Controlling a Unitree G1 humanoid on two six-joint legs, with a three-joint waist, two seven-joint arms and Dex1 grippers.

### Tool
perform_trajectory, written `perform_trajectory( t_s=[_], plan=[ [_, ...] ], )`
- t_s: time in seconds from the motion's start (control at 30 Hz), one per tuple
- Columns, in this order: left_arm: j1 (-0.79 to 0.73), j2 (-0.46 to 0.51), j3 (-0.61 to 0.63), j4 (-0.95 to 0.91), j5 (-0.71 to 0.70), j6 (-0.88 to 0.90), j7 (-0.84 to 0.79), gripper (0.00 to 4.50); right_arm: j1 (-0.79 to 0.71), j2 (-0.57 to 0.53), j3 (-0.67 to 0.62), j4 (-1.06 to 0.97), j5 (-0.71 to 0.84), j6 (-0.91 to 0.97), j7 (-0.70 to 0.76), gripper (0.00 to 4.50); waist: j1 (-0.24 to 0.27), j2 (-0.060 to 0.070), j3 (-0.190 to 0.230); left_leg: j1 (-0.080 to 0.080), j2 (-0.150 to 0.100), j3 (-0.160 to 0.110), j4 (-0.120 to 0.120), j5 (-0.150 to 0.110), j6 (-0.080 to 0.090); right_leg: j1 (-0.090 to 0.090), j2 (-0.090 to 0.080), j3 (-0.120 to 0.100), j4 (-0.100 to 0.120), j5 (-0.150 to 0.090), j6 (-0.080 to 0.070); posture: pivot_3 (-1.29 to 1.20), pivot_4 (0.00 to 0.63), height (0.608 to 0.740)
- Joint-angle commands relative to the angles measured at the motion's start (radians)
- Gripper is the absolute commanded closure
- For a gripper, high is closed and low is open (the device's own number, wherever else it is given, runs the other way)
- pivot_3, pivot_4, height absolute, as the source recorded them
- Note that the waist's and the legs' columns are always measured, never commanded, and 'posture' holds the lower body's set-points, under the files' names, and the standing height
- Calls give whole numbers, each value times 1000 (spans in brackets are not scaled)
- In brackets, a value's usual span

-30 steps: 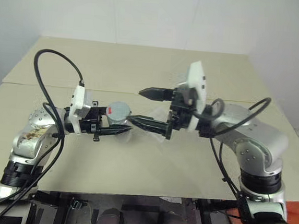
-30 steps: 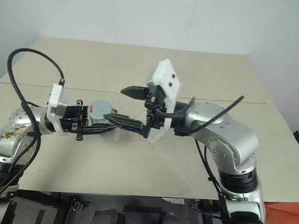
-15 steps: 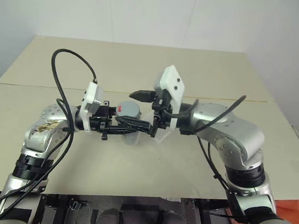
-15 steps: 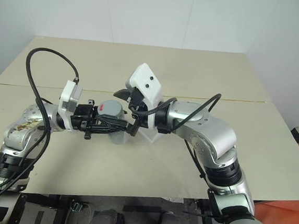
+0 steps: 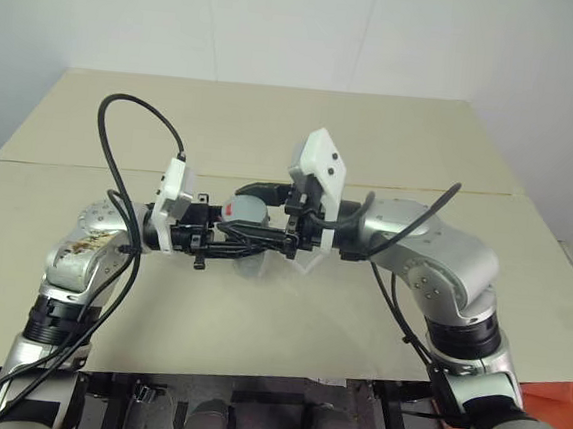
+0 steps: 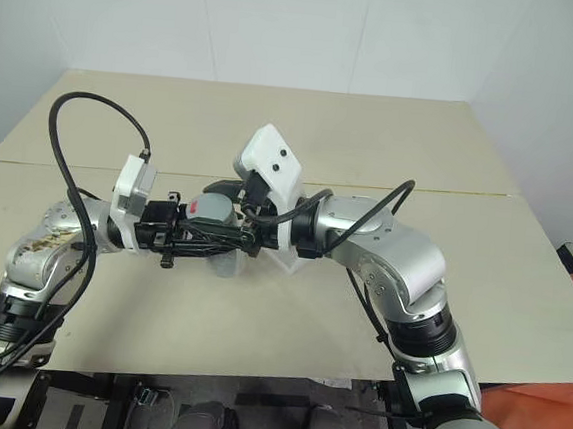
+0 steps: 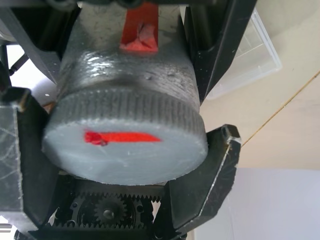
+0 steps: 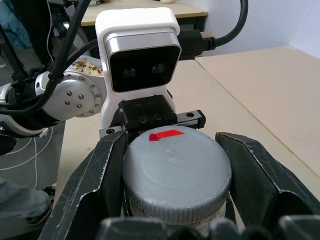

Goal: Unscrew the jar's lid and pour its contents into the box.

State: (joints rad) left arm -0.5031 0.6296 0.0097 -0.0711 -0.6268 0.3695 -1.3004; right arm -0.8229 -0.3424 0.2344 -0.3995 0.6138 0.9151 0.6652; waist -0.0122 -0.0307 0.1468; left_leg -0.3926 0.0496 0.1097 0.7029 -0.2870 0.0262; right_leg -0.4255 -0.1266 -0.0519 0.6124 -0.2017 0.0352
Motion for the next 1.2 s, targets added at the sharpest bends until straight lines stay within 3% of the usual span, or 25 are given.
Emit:
perform_trajectory(
  t_s=[0.03, 0.2, 0.27, 0.47, 0.53, 0.57, 0.67, 0.97, 1.2],
  plan=[
    [-11, 15, 8, -28, -14, -67, -99, 2473, -32, -11, -40, 42, 42, -83, 133, 1732, 0, 0, 0, 0, 0, 0, 0, 0, 0, 0, 0, 0, 0, 0, 0, 0, 150, 740],
    [-50, 39, -24, -14, -34, -65, -251, 2473, -83, -46, 22, 214, 62, -311, 628, 1732, 1, 0, 0, 0, 0, 0, 0, -1, 2, 1, 0, 0, -1, 0, 0, 0, 150, 740],
    [-55, 46, -41, -20, -35, -58, -288, 2473, -114, -40, 65, 300, 26, -390, 761, 1732, -1, 0, 0, 0, 0, 0, 0, -1, 2, 0, 0, 0, -1, 0, 0, 0, 150, 740],
    [-50, 28, -50, -39, -37, -51, -283, 2473, -168, 13, 107, 471, -77, -522, 842, 1732, -3, 1, 1, 1, 1, 0, 0, 0, 0, 0, 2, 1, 1, 0, 0, 0, 150, 740],
    [-43, 27, -44, -42, -36, -51, -277, 2473, -167, 19, 102, 477, -93, -532, 831, 1027, -2, 1, 1, 0, 1, 0, 0, 2, -3, 0, 2, 1, 1, 0, 0, 0, 150, 740],
    [-39, 29, -41, -42, -34, -50, -276, 2473, -165, 17, 99, 474, -100, -528, 821, 929, 0, 1, 1, 0, 1, 0, 0, 2, -3, 0, 2, 1, 0, 0, 0, 0, 150, 740],
    [-32, 31, -28, -32, -28, -47, -260, 2473, -155, 10, 80, 456, -116, -515, 784, 43, 2, 1, 1, -1, 1, 0, 0, 2, -3, -1, 2, 0, 0, 0, 0, 0, 150, 740],
    [10, 23, 60, 81, 45, -63, -60, 2473, -59, -16, -87, 136, -51, -241, 374, 43, 0, 1, 1, -1, 1, 0, 0, 3, -5, -1, 2, 0, 1, 0, 0, 0, 150, 740],
    [-1, -11, 39, 95, 97, -96, 19, 2473, -60, 53, -53, 43, -84, -55, 94, 43, -1, 1, 1, -1, 1, 0, 0, 3, -5, -1, 2, 0, 1, 0, 0, 0, 150, 740]
  ],
)
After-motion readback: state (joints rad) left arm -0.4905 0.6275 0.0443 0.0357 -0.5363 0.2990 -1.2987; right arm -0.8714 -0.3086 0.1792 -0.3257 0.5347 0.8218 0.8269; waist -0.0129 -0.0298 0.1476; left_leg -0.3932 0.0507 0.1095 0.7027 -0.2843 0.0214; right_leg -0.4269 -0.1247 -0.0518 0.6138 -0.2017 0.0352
